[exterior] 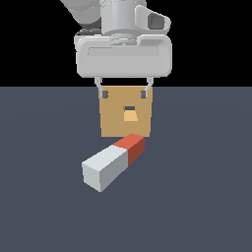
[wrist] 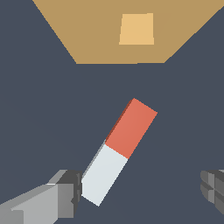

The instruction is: Insert the peg into the horizontal hole in a box.

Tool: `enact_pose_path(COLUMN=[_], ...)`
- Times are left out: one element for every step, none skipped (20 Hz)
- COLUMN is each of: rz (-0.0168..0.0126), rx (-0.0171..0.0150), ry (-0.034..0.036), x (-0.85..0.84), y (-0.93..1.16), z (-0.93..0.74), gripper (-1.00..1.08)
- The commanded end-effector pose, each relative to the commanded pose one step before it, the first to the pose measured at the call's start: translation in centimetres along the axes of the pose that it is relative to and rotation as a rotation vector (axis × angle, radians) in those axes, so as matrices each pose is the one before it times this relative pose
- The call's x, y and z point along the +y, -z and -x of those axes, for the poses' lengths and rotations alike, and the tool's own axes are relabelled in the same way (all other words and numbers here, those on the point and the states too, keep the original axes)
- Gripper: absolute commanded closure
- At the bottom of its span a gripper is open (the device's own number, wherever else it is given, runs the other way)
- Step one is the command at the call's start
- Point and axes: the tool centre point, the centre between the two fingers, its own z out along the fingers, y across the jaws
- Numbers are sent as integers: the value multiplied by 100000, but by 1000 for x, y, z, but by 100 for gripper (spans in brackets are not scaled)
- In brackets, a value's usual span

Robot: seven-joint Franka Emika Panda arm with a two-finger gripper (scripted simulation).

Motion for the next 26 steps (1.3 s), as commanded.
enact_pose_path(rz=[0,3,1,2,3,3,4,5,5,6,7,8,8,9,10,11,11,11,11,10,10,9,7,4,1,0], rx=[0,-5,-8,-15,-21,-27,-33,-39,-45,-51,-57,-62,-68,-74,-80,-86,-92,-97,-100,-95,-90,-84,-76,-67,-59,-51], ry=[0,-97,-258,-442,-625,-802,-981,-1163,-1342,-1523,-1705,-1889,-2073,-2259,-2447,-2635,-2827,-3023,-3165,-3035,-2863,-2693,-2523,-2351,-2176,-2004], x=[1,-3,-9,-15,-21,-27,-33,-39,-46,-52,-59,-65,-72,-79,-86,-93,-101,-109,-115,-111,-104,-98,-93,-88,-82,-77], y=[-1,-14,-48,-79,-111,-143,-175,-207,-239,-271,-304,-336,-369,-402,-435,-469,-504,-539,-565,-542,-511,-481,-451,-422,-392,-362], z=[1,16,30,56,82,105,128,153,175,199,223,247,271,295,320,344,369,394,412,395,372,351,327,303,279,255], gripper=[-92,-92,-92,-92,-92,-92,-92,-92,-92,-92,-92,-92,-92,-92,-92,-92,-92,-92,-92,-92,-92,-92,-92,-92,-92,-92])
